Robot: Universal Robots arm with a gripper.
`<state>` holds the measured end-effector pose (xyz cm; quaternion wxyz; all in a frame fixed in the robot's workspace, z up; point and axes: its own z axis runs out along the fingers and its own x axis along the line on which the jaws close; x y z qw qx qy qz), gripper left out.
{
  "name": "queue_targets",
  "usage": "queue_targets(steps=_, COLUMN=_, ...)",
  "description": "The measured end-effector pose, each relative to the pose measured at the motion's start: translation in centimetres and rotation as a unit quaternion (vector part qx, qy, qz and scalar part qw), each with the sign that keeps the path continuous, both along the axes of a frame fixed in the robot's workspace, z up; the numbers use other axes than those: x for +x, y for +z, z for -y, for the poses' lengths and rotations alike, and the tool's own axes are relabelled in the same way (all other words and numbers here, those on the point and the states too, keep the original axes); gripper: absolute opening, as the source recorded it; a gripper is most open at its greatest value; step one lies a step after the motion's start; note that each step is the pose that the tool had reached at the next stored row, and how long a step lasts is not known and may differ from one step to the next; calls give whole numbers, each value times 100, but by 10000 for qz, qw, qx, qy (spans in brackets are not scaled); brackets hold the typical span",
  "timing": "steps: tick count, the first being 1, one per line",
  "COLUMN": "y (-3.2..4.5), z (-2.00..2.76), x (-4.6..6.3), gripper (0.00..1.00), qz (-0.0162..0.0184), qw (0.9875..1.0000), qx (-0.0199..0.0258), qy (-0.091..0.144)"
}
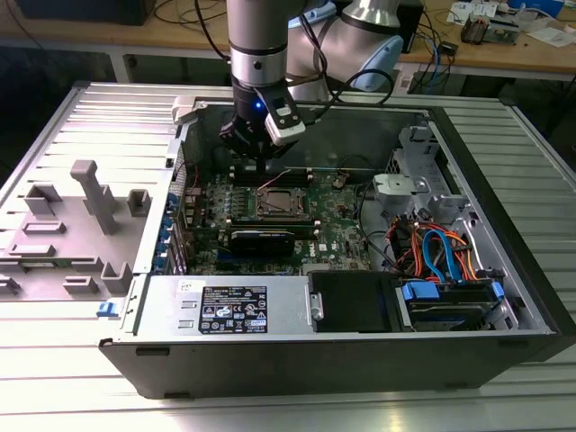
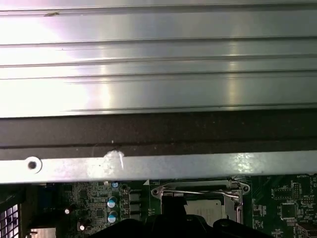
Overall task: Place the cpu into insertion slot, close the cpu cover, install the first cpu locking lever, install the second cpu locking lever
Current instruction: 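Install the first cpu locking lever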
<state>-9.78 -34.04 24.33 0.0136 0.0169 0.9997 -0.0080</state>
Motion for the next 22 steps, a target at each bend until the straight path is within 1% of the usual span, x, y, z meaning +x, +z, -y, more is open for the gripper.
queue_targets(steps=4, y=-23, z=-16, x=22, gripper=11, qz=-1, qw=10000, qx=0, qy=1)
queue_targets(steps=8, y=-41, z=-52, x=37, gripper=11, qz=-1, qw=10000, qx=0, qy=2)
queue_targets(steps=11, y=-58, z=-61, x=50, gripper=11, qz=0, qw=10000, qx=1, qy=1)
queue_targets(steps=13, y=-70, z=-62, x=64, gripper=11, qz=-1, qw=10000, qx=-5, qy=1)
queue_targets(steps=15, y=-85, z=-74, x=77, gripper=11, qz=-1, qw=10000, qx=-19, qy=3)
queue_targets(steps=18, y=-103, z=-97, x=101, gripper=11, qz=0, qw=10000, qx=-26, qy=23)
queue_targets(steps=22, y=-119, z=-111, x=140, gripper=11, qz=0, qw=10000, qx=-38, qy=30)
